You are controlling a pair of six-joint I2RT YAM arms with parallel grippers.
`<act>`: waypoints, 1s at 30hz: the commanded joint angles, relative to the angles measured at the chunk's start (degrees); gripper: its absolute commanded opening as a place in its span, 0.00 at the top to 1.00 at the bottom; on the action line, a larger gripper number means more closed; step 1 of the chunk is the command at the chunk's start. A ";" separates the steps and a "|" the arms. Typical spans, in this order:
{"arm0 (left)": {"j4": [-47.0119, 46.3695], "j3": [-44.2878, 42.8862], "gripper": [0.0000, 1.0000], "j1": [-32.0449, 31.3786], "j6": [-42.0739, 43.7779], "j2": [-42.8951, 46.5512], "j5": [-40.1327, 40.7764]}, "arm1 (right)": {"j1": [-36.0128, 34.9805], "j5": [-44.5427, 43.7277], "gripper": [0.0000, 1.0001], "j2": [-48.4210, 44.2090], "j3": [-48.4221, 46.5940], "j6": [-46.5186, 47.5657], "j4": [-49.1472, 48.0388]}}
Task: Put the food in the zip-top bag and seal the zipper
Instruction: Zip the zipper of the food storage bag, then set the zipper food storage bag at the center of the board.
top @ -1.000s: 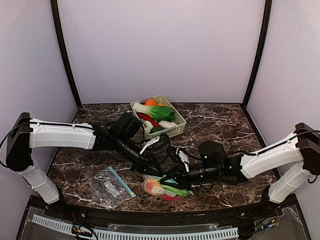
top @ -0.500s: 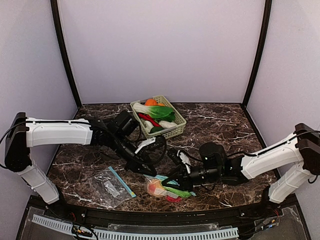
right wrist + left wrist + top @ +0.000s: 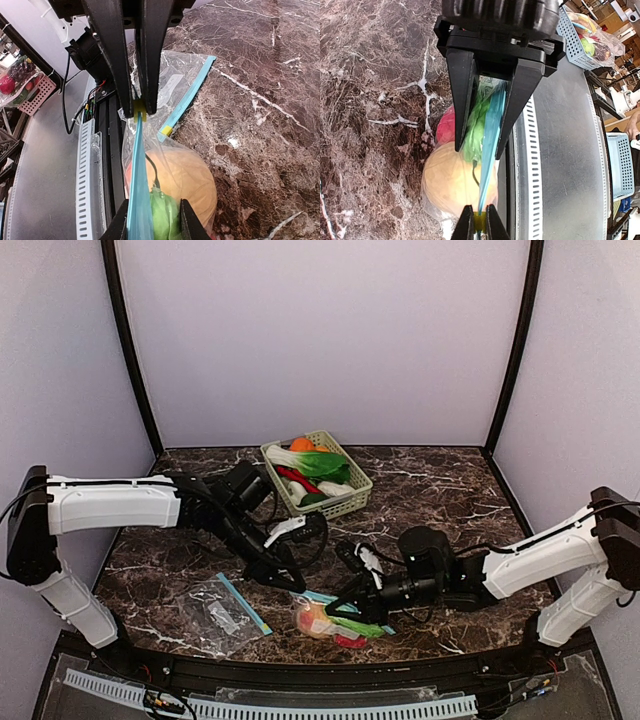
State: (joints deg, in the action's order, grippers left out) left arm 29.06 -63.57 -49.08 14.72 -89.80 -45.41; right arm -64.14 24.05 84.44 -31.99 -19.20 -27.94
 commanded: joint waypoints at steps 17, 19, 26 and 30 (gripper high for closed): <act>-10.30 4.43 0.48 2.56 -12.26 11.14 12.58 | 0.41 -6.19 1.00 -7.19 -1.93 -1.52 10.84; -14.16 5.72 0.37 2.55 -16.62 15.22 19.49 | 0.81 -9.68 1.00 -9.53 -2.81 -2.19 14.10; -18.81 11.95 0.02 3.38 -28.10 27.14 36.97 | 10.92 -14.91 1.00 -16.01 -3.32 -6.14 23.38; -17.95 16.31 0.01 5.23 -38.52 28.36 38.48 | 19.96 -13.16 1.00 -16.76 -3.65 -6.63 25.58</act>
State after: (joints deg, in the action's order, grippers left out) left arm 10.61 -52.29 -45.54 -11.88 -61.45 -13.13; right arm -50.59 11.70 68.29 -34.30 -24.12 -6.50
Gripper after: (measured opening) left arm 0.986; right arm 0.235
